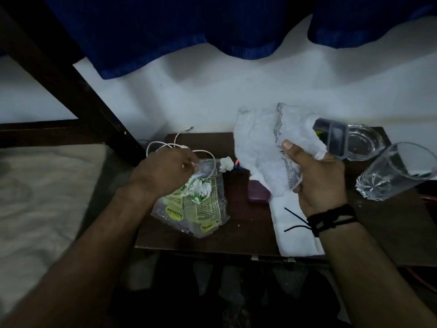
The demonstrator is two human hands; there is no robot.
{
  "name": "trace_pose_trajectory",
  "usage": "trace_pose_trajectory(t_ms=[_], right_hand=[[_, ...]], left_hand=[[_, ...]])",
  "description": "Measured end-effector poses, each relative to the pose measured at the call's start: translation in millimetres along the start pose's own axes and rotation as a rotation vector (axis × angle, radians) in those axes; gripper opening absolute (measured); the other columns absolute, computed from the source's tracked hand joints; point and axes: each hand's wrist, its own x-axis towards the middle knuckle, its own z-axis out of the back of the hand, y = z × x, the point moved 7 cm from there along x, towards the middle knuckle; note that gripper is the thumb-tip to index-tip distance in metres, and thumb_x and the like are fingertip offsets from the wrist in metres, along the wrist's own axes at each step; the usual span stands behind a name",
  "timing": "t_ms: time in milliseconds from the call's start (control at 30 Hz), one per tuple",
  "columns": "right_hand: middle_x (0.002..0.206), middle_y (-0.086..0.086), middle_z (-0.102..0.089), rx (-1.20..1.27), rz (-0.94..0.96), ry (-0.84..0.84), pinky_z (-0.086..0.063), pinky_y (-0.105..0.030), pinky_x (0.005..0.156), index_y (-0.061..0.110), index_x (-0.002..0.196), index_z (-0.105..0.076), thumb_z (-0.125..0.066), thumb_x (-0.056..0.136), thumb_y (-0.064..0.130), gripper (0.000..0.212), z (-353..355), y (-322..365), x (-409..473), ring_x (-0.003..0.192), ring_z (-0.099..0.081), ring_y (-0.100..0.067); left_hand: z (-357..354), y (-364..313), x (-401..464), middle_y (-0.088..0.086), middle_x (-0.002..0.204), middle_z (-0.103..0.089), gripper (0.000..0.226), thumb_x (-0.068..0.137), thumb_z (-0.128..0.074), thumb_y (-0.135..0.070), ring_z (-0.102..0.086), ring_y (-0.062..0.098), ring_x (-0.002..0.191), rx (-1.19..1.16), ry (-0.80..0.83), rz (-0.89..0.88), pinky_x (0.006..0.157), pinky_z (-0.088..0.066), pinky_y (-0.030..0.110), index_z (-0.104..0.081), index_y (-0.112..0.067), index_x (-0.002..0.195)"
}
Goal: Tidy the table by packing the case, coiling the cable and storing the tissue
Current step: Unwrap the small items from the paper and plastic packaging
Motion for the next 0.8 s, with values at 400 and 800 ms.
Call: trace_pose_trajectory(t_ms=[400, 800], right_hand=[[0.110, -0.008, -0.078, 0.030, -0.023, -0.118, -0.048, -0.033, 0.071, 0.012, 0.120, -0.071, -0.077, 0.087, 0.016, 0.033, 14, 0, 10, 0.096, -0.074, -0.028], [0.093, 0.006, -0.078, 0.093, -0.164, -0.104, -0.057, -0.020, 0.057, 0.021, 0.095, -0.074, -0.069, 0.094, 0.011, 0.011, 12, -1, 5, 0.087, -0.075, -0.009]], left_hand=[[-62, -62, 52, 0.010, 0.122, -0.061, 0.036, 0.092, -0.061, -0.039, -0.062, 0.038, 0.114, 0.331, 0.114, -0.190, 0.087, -0.054, 0.046, -0.060, -0.022, 0.123], [21, -76, 35, 0.010, 0.117, -0.068, 0.026, 0.095, -0.060, -0.006, -0.068, 0.023, 0.098, 0.025, -0.470, -0.255, 0.093, -0.053, 0.029, -0.073, -0.014, 0.115]])
